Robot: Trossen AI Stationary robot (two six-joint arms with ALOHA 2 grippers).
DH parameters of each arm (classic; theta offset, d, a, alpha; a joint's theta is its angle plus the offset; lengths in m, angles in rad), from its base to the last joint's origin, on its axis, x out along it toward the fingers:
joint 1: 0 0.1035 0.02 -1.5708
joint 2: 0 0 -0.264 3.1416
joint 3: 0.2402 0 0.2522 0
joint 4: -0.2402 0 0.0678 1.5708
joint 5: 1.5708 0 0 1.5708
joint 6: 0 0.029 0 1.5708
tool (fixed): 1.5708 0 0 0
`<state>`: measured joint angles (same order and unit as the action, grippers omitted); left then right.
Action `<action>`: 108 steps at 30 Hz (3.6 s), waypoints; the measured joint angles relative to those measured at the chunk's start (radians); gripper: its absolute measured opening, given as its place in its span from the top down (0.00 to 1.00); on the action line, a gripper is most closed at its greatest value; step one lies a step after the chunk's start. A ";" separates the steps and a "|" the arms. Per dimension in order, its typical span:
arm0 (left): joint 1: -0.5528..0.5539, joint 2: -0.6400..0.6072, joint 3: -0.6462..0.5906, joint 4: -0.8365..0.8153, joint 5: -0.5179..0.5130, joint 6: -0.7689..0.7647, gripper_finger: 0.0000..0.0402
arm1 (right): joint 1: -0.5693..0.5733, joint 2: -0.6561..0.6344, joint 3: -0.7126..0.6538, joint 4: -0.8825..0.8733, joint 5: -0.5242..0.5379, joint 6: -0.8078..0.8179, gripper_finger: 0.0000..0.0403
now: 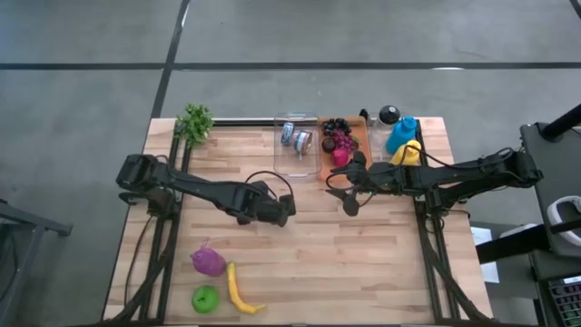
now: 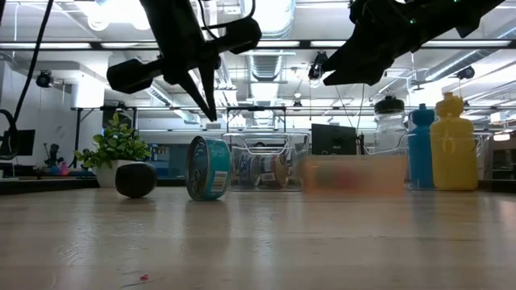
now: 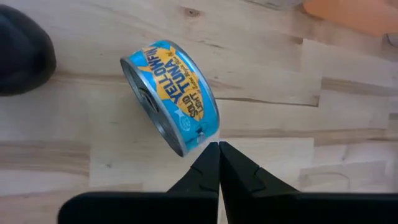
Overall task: Pick & Place Food Item
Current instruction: Put the yellow and blue tuna can into the left transparent bin
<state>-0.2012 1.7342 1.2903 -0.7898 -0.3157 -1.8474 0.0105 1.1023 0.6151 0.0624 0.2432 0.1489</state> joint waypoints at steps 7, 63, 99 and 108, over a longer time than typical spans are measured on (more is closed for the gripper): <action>0.000 -0.003 0.000 -0.004 0.002 -0.055 0.98 | 0.000 0.000 0.000 0.000 0.000 0.000 0.18; 0.004 0.029 -0.020 0.014 -0.016 -0.318 0.37 | 0.000 0.000 0.000 -0.002 0.000 0.000 0.14; 0.087 0.097 0.014 -0.106 0.126 -0.326 0.30 | 0.000 0.000 0.000 -0.001 0.000 0.000 0.13; 0.095 0.131 0.013 -0.107 0.126 -0.264 0.30 | 0.000 0.000 0.000 -0.001 0.000 0.000 0.17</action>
<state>-0.1058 1.8655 1.3037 -0.8970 -0.1899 -2.1119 0.0109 1.1027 0.6151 0.0616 0.2428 0.1486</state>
